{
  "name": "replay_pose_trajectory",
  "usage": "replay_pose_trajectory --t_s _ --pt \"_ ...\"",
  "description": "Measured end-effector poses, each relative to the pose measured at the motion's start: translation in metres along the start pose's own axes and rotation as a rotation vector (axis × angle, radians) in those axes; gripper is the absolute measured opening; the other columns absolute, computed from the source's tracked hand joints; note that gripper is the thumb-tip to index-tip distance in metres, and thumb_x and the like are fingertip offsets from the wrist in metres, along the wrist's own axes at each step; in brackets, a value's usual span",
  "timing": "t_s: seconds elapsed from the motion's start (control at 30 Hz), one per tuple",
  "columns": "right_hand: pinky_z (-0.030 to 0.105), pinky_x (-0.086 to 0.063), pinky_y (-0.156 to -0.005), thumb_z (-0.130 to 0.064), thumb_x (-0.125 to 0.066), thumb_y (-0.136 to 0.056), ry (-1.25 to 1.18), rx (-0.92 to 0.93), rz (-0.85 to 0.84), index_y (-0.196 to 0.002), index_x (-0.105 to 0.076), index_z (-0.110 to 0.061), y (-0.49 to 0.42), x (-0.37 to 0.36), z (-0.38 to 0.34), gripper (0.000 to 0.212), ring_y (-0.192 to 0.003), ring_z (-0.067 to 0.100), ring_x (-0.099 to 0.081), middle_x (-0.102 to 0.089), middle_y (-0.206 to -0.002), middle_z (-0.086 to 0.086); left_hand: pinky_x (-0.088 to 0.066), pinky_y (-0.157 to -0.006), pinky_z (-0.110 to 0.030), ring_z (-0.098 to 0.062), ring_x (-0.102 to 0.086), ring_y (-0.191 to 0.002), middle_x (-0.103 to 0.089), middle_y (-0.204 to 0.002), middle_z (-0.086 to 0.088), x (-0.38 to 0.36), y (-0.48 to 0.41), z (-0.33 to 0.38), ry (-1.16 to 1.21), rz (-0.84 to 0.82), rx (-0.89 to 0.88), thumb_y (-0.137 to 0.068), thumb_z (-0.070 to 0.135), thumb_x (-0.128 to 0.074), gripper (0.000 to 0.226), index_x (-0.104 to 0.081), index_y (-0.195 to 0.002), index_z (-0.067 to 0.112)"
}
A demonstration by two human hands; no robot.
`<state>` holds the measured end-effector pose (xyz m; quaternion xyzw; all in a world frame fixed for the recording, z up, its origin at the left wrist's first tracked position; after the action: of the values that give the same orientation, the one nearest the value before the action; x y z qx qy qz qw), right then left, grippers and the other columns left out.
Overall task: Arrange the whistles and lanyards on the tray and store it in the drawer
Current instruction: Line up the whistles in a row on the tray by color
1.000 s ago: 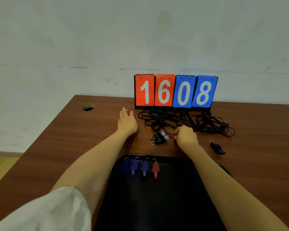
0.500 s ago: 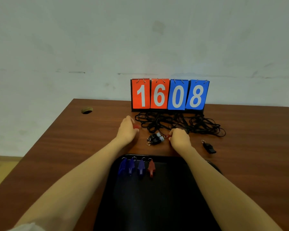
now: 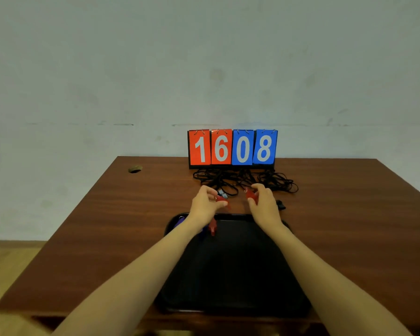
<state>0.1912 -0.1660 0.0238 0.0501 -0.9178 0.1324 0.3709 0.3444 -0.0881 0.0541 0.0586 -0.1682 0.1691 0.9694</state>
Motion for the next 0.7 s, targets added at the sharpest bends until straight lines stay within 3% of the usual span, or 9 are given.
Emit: replay_pose_trajectory --t_s 0.1,0.2,0.3,0.47,0.7 --pt "0.024 -0.042 -0.081 -0.017 -0.055 -0.094 -0.043 -0.003 -0.036 -0.132 -0.043 -0.019 0.025 0.009 0.001 0.040 -0.103 0.016 -0.052 -0.048 -0.125 0.007 -0.041 -0.069 -0.017 -0.011 -0.052 -0.098 -0.057 -0.111 -0.001 -0.004 0.015 0.007 0.089 0.020 -0.012 -0.084 0.010 -0.068 0.024 -0.053 -0.102 0.015" --pt "0.025 -0.042 -0.078 -0.019 -0.054 -0.094 -0.058 -0.018 -0.068 -0.128 -0.044 -0.024 0.043 0.015 0.005 0.036 -0.102 0.019 -0.054 -0.048 -0.122 0.007 -0.041 -0.071 -0.016 -0.011 -0.054 -0.103 -0.055 -0.113 0.001 -0.005 0.027 0.008 0.097 -0.016 -0.025 -0.087 0.009 -0.063 0.025 -0.058 -0.110 0.015" --pt "0.028 -0.043 -0.079 -0.020 -0.054 -0.094 -0.088 -0.030 -0.090 -0.123 -0.047 -0.024 0.055 0.015 0.006 0.031 -0.101 0.021 -0.054 -0.047 -0.120 0.006 -0.041 -0.083 -0.025 -0.016 -0.053 -0.107 -0.053 -0.113 -0.001 -0.009 0.034 0.000 -0.044 -0.070 -0.010 -0.091 0.011 -0.058 0.038 -0.055 -0.128 0.017" --pt "0.027 -0.042 -0.081 -0.021 -0.052 -0.095 -0.101 -0.032 -0.123 -0.122 -0.046 -0.022 0.068 0.012 0.004 0.028 -0.094 0.015 -0.051 -0.046 -0.114 0.004 -0.050 -0.087 -0.032 -0.017 -0.059 -0.089 -0.059 -0.092 -0.003 -0.027 0.047 -0.016 -0.270 -0.212 0.029 -0.091 0.008 -0.057 0.056 -0.036 -0.141 0.018" --pt "0.026 -0.039 -0.077 -0.021 -0.052 -0.095 -0.088 -0.057 -0.153 -0.125 -0.046 -0.018 0.074 0.013 0.015 0.031 -0.088 0.014 -0.050 -0.045 -0.105 0.001 -0.048 -0.087 -0.031 -0.014 -0.058 -0.085 -0.056 -0.082 0.004 -0.054 0.049 -0.044 -0.367 -0.244 0.061 -0.089 0.010 -0.060 0.041 -0.046 -0.127 0.013"
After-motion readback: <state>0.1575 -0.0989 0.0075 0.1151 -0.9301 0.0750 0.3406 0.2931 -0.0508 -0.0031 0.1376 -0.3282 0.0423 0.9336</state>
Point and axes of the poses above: each hand's wrist, its own y-axis away from the middle knuckle, its own x-axis out of the back of the hand, z = x × y, the point moved 1 cm from there along -y, towards the middle knuckle
